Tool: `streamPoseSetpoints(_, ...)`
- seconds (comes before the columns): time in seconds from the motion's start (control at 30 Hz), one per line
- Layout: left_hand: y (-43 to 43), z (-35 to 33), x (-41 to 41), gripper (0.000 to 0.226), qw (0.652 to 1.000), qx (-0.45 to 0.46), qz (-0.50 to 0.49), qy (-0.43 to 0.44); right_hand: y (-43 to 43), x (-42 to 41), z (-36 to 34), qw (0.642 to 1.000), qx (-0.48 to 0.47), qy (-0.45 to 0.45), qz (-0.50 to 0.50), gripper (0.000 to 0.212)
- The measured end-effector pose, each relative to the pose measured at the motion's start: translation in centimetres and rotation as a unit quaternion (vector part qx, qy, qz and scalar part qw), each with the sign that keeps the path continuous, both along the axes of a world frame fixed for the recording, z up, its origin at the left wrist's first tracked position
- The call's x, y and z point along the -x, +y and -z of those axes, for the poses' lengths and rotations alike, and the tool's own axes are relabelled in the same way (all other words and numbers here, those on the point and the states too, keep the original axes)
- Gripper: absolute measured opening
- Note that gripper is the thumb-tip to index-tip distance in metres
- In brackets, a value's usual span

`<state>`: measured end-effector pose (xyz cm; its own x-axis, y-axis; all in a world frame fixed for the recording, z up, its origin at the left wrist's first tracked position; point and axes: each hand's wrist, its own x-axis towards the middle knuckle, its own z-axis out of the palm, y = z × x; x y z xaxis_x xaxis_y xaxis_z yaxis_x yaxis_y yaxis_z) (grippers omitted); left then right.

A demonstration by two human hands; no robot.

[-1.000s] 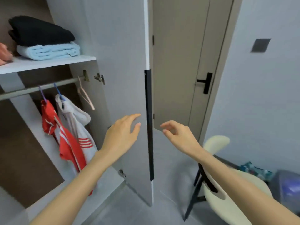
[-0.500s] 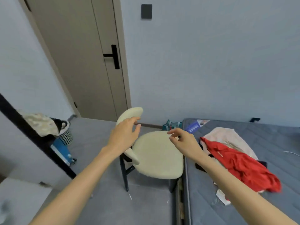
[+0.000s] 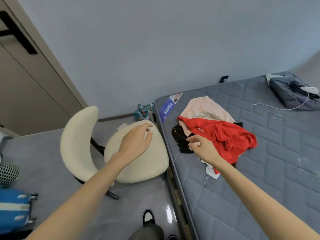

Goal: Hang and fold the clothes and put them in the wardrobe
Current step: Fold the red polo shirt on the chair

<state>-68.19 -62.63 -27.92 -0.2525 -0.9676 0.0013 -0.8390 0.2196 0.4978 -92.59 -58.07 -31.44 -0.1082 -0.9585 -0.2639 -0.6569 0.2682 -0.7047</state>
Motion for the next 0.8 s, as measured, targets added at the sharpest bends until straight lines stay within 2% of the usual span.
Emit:
streamPoseSetpoints(0.37,-11.3,9.6,8.6,0.039,0.97,-0.142,0.196,-0.006,-5.3,6.6,9.9,0.984,-0.11,0.057,0.125,0.035)
streamPoseSetpoints(0.57,-15.7,18.4,15.5,0.044,0.947,-0.194,0.255,-0.026,-11.5,11.9,16.5,0.979,-0.126,0.133,0.095,0.045)
streamPoseSetpoints(0.8,-20.3,29.2,21.7,0.051,0.931,-0.231,0.278,-0.047,-15.8,17.5,26.0,0.962,-0.154,0.224,0.032,0.058)
